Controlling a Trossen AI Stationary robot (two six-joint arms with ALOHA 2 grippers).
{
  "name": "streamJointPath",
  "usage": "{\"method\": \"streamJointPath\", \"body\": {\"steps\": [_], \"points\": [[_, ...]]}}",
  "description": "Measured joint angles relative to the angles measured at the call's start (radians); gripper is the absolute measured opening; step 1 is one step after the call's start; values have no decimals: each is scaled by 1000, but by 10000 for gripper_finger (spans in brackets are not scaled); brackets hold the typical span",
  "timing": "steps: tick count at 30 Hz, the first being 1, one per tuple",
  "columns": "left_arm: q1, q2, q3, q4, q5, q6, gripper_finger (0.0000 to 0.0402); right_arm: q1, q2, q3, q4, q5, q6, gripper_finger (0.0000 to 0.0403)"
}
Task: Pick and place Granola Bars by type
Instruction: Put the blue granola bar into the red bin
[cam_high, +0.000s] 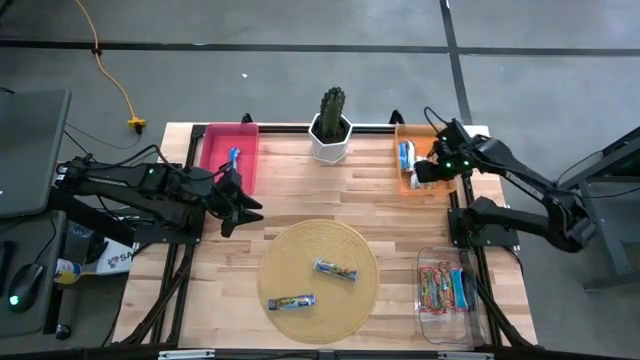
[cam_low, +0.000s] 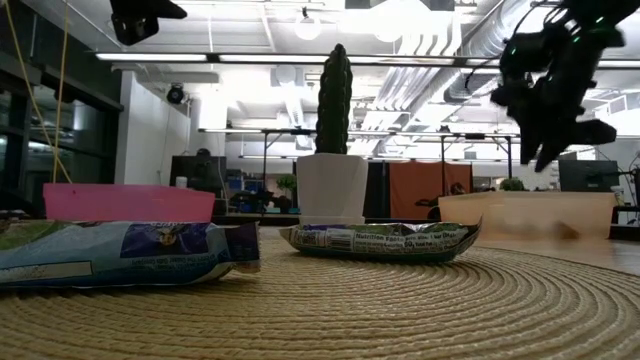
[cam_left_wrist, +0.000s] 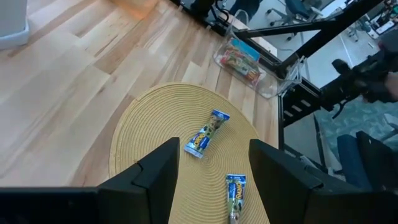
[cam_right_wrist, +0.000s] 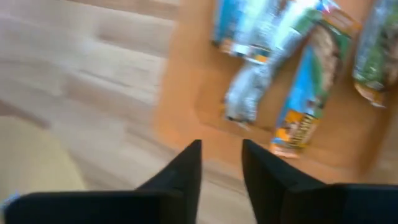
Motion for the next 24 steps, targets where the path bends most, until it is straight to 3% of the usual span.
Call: {"method": "streamJointPath", "body": {"steps": [5,10,15,24], "points": [[0,0,0,0,0,14,191,38,-164,0,3,-34,-1,13],[0,0,0,0,0,18,191,87,-300,-5,72,-87,4,5],[0,0,0,1,-2,22,191,160,-447,-84,404,-192,24,1],[0,0,0,50,-5,22,191,291,-575,-296,1016,-184,101,0]]}}
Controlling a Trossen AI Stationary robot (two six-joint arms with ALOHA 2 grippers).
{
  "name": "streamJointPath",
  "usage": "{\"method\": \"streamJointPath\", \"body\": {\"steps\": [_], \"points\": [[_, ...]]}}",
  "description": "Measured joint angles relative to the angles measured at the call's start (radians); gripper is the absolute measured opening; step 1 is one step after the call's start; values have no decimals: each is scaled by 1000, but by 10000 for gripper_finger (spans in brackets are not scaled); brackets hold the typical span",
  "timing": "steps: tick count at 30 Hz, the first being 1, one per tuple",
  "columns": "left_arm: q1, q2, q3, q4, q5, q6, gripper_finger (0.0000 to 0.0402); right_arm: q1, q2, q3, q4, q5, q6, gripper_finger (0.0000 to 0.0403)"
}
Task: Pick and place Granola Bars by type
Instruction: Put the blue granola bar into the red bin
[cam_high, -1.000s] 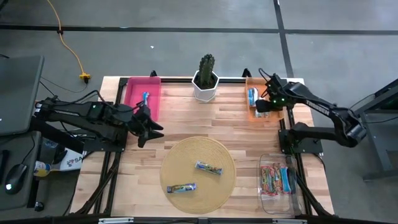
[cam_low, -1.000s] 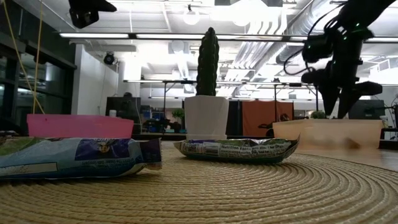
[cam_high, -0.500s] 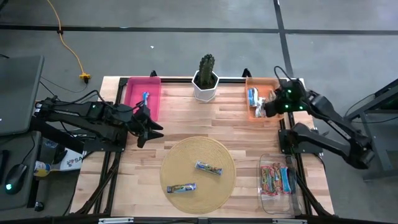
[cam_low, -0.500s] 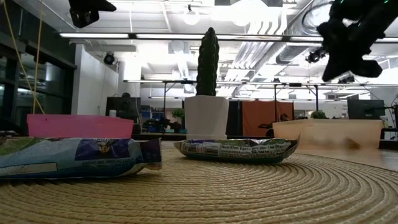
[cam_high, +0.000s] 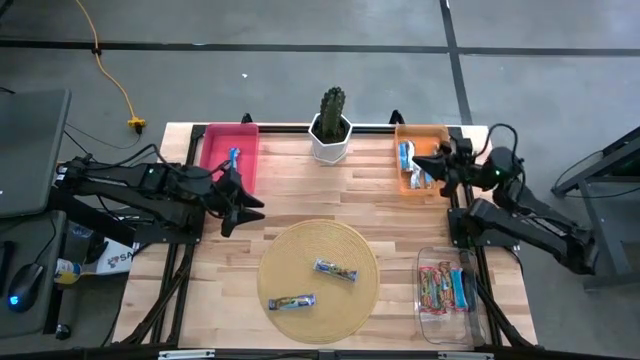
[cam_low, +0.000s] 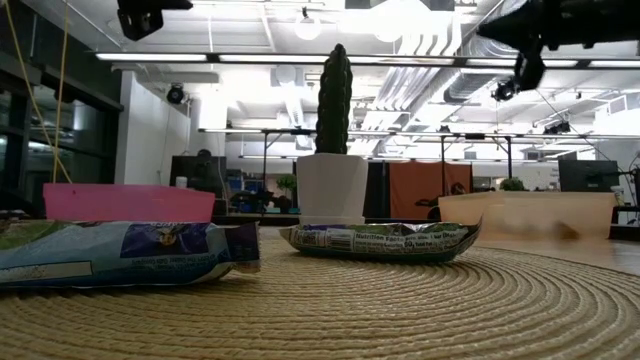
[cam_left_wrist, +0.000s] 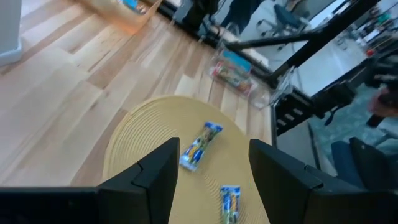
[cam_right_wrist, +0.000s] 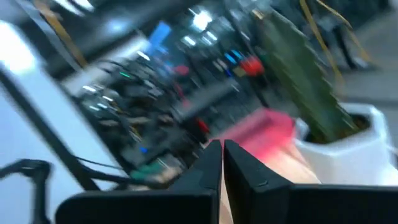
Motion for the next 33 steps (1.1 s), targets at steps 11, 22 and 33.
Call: {"method": "streamJointPath", "body": {"steps": [11,22,33], "points": [[0,1,0,71,-32,18,191,165,1,-267,637,122,8,0],[0,1,0,71,-66,-9,191,360,1,-394,881,250,-139,0],[0,42,0,69,-68,-9,191,441,1,-394,643,280,-233,0]]}}
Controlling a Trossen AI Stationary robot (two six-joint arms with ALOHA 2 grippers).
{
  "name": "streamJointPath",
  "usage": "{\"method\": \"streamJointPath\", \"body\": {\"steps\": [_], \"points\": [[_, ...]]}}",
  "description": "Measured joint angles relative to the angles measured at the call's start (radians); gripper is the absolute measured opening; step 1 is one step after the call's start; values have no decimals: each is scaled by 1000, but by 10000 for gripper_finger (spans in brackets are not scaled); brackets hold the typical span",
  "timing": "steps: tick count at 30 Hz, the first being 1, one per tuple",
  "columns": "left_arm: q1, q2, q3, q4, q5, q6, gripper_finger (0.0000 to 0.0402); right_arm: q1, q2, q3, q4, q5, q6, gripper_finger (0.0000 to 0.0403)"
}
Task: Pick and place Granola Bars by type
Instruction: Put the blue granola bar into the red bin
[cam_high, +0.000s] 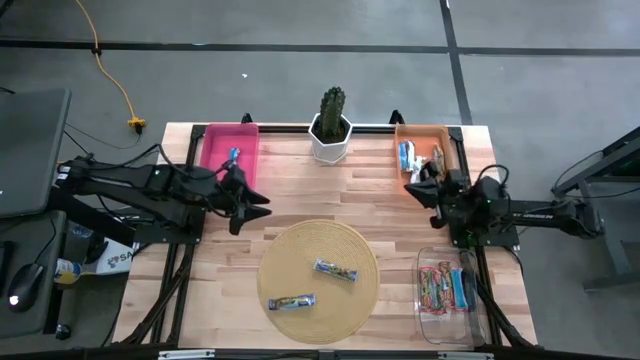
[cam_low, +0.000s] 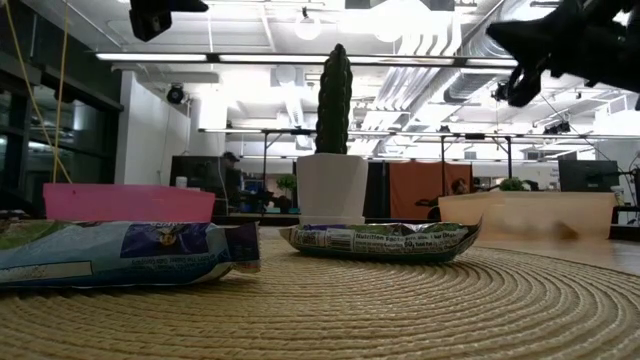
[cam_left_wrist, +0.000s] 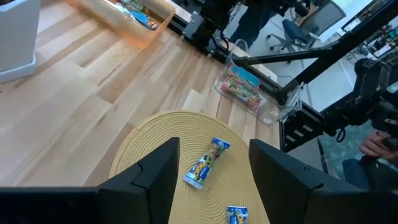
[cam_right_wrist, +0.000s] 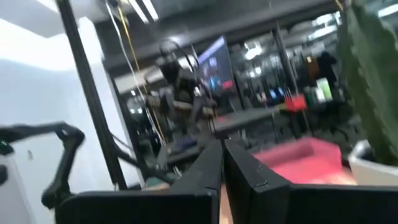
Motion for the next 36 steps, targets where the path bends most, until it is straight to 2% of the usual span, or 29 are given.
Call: {"method": "streamJointPath", "body": {"steps": [5,11,16,22,25,33,36], "points": [[0,24,0,24,1,2,191,-1,0,0,-83,-5,-5,0],[0,26,0,119,-29,25,191,-1,-23,0,-83,-51,-4,0],[0,22,0,124,-90,26,191,-1,-110,0,-85,-113,-7,0],[0,22,0,133,-128,20,191,-1,-258,-1,-214,-179,0,0],[0,22,0,164,-154,16,191,-1,-344,-1,-305,-174,-4,0],[0,22,0,179,-199,14,191,-1,-339,-1,-395,-150,-10,0],[0,22,0,179,-208,8,191,-1,-339,-1,-451,-82,-13,0]]}}
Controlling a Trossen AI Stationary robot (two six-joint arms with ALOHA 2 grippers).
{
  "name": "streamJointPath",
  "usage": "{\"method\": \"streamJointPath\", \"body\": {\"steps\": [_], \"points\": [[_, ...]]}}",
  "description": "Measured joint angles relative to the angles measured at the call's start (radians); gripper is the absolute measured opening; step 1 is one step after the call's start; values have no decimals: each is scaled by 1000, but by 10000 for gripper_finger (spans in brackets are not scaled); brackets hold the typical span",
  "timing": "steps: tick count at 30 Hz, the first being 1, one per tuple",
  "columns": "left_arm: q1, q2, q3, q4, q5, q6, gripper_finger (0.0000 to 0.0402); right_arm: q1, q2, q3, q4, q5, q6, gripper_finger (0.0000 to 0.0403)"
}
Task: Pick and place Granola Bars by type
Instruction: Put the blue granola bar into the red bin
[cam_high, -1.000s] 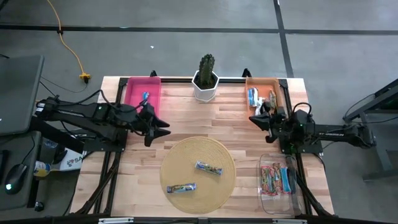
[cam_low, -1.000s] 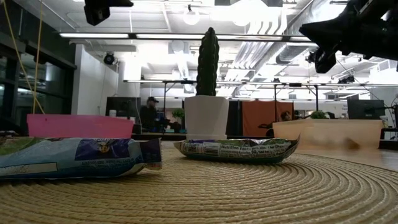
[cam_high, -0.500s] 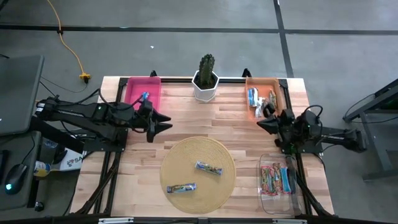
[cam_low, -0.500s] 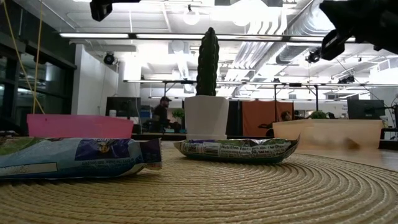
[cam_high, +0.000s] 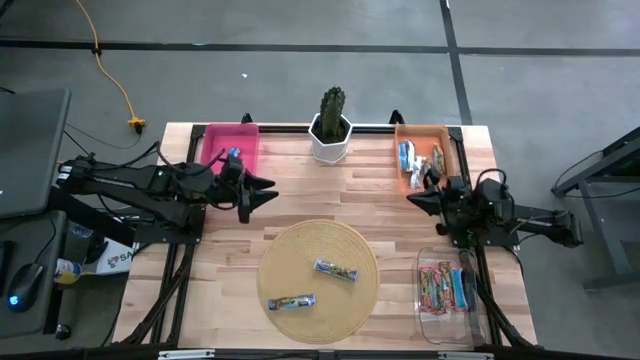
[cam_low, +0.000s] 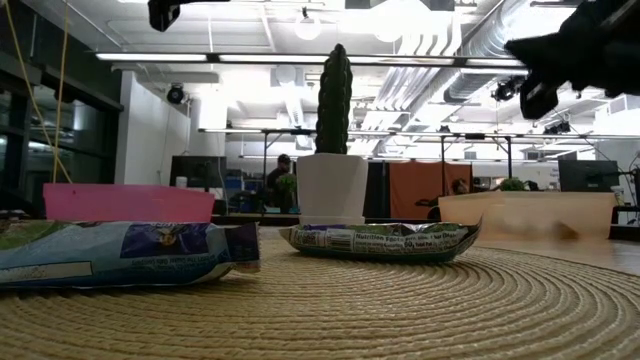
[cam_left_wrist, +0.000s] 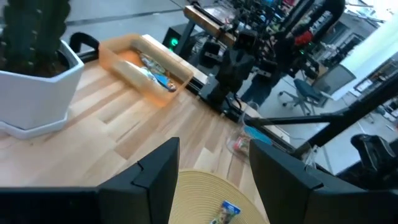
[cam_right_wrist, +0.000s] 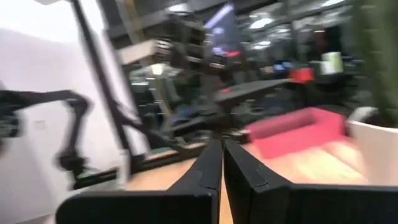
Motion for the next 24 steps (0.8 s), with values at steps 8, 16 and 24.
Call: {"method": "streamJointPath", "body": {"steps": [8,16,24], "points": [[0,12,0,-2,-78,0,191,0,1,0,-124,163,-10,0],[0,88,0,-35,26,51,191,0,1,0,-198,218,-45,0],[0,165,0,-22,134,236,191,0,1,0,-206,216,-57,1]]}}
